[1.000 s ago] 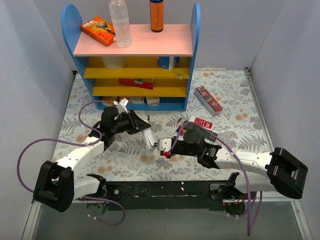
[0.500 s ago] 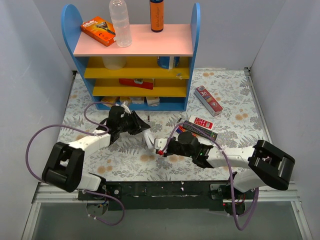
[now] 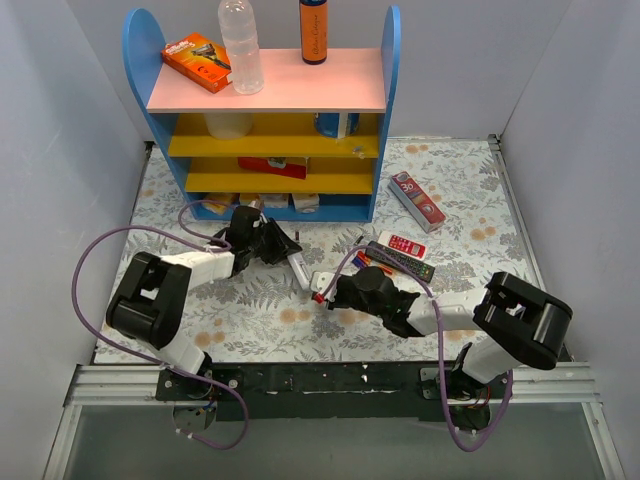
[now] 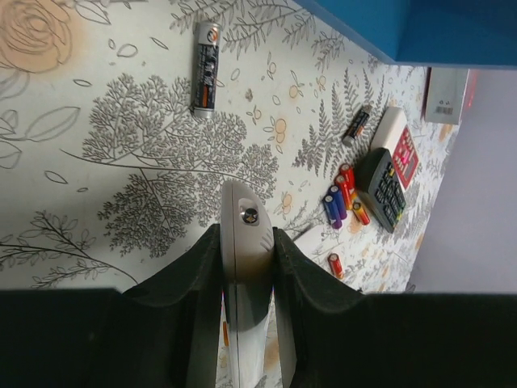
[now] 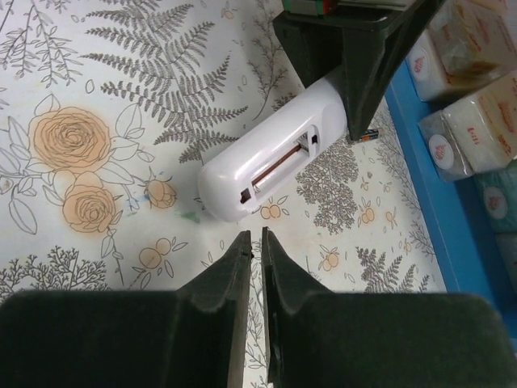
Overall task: Load the batteries into the remote control
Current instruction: Remove the battery cover from the remote control.
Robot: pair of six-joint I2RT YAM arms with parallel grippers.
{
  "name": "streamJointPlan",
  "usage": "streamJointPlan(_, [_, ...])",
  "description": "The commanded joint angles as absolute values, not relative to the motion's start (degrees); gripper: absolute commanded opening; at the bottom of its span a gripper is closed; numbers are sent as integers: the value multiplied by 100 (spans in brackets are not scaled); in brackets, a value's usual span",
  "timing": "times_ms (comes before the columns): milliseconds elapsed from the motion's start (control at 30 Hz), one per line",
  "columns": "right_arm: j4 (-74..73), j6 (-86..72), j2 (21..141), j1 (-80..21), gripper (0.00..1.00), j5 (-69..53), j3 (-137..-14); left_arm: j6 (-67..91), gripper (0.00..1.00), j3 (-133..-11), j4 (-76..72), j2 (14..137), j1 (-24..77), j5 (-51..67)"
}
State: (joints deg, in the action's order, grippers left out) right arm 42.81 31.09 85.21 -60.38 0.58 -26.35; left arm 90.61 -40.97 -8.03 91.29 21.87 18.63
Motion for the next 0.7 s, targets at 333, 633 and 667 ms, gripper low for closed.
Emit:
streamJointPlan(333, [2428,573,7190,-5889,93,1283,-3093,8122,0,-3991,-35,7122,2215,1160])
streamJointPlan(633, [-330,-685,6557,-5618,95,1319,-3655,7287,0,-3903,299,5846,2197,2477])
streamJointPlan(667, [-569,-773,6548,-5573,94,1353,-3839,7199,0,-3868,308,5584,2197,2548])
